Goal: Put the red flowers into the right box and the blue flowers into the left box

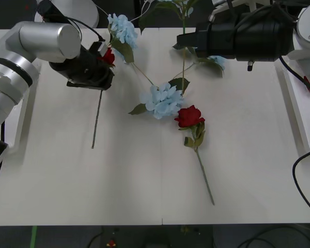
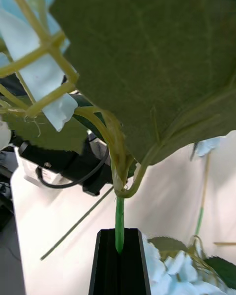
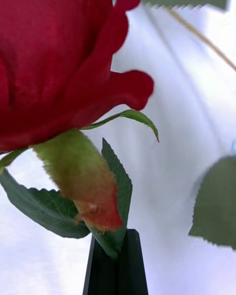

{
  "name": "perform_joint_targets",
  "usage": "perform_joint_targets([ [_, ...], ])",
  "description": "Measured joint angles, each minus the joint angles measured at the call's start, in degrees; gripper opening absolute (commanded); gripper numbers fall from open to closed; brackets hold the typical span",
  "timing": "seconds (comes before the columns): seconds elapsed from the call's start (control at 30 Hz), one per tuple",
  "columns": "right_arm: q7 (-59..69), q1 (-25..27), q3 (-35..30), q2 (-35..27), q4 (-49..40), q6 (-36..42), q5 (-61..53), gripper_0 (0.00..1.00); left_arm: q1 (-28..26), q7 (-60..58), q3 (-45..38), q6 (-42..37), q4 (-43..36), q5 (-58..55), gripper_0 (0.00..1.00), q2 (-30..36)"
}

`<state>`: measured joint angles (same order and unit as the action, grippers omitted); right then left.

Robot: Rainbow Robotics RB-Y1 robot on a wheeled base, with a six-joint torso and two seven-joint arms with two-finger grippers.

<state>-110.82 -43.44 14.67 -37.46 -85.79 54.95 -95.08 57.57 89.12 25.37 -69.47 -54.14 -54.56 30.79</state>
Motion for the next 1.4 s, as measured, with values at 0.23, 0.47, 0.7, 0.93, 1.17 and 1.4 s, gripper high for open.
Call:
perform_joint_targets([
  [0.23,0.0,0.0,0.0,-0.3,0.0,0.0,-0.8,0.00,-1.5,4.6,-12.1,-6.2,0.0,-4.8,0.00,2.3],
  [0.47,0.1,0.0,0.0,-0.7,0.1,0.0,-3.2,0.00,-6.0,24.9,-22.1,-8.5,0.0,-20.9,0.00,3.5],
  [0.7,0.1,0.0,0.0,-0.8,0.3,0.1,-4.0,0.00,-8.0,29.9,-22.8,-8.2,0.0,-36.4,0.00,3.6],
  [0.93,1.2,0.0,1.7,-5.2,5.0,7.9,-1.6,0.00,-9.9,40.7,-22.8,-7.9,0.0,-53.6,0.00,3.6],
  [1.17,7.1,0.2,6.9,-12.4,8.9,14.3,10.4,0.00,-10.1,45.2,-21.9,-7.1,-1.3,-62.8,0.00,3.2],
  [1.4,7.5,2.8,12.0,-16.1,11.9,14.4,20.4,0.00,-10.1,45.2,-18.3,-1.0,-8.6,-63.8,0.00,1.6],
])
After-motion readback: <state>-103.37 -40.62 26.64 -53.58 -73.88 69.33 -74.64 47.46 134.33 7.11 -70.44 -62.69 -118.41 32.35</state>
